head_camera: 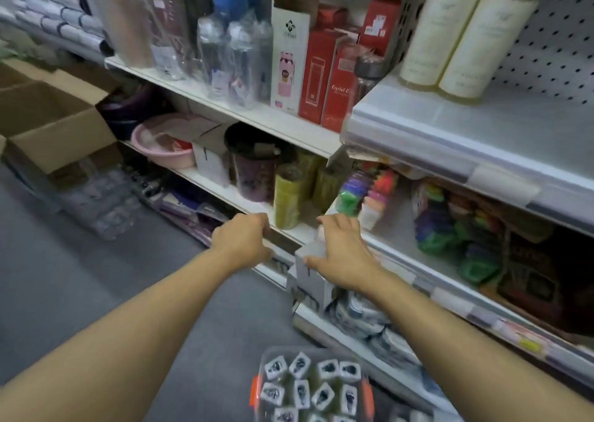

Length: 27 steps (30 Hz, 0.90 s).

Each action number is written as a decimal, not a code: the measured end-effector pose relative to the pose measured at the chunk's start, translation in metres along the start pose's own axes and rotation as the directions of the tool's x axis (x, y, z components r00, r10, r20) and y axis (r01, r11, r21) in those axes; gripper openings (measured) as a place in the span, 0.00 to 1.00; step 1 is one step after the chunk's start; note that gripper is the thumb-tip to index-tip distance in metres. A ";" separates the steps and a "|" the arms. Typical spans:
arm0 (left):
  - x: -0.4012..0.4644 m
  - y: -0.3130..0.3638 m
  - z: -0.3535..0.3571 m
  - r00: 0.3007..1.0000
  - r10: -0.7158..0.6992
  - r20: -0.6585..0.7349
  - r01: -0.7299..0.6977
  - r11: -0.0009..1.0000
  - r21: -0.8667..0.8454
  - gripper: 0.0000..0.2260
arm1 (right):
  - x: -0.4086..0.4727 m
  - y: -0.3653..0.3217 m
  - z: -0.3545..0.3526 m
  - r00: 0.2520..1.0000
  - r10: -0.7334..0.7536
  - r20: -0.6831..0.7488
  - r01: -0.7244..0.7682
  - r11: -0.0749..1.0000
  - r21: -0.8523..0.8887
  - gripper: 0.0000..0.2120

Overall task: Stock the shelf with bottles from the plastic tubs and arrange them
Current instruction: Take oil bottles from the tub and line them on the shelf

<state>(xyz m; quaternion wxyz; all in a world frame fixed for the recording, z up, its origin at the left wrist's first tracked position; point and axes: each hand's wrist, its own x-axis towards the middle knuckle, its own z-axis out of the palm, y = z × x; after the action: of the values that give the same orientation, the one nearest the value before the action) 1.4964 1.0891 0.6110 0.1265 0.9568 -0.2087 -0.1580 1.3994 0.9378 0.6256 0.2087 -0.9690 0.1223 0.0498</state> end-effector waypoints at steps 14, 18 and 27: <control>-0.020 -0.039 0.192 0.928 -0.080 0.365 0.098 0.995 -0.030 0.19 | -0.041 0.101 0.170 0.908 0.227 0.353 -0.240 0.971 -0.009 0.33; -0.034 -0.031 0.245 0.905 -0.132 0.405 0.160 0.986 -0.036 0.18 | -0.055 0.142 0.206 0.870 0.255 0.423 -0.271 0.962 -0.023 0.33; -0.070 -0.009 0.368 0.850 -0.237 0.469 0.285 0.958 -0.033 0.19 | -0.092 0.229 0.290 0.817 0.236 0.527 -0.263 0.965 -0.024 0.32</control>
<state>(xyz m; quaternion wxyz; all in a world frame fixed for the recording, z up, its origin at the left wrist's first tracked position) 1.3080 1.0628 0.2881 0.0988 0.9036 -0.0924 -0.4065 1.2387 0.8763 0.2861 0.2498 -0.8884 0.1876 0.3364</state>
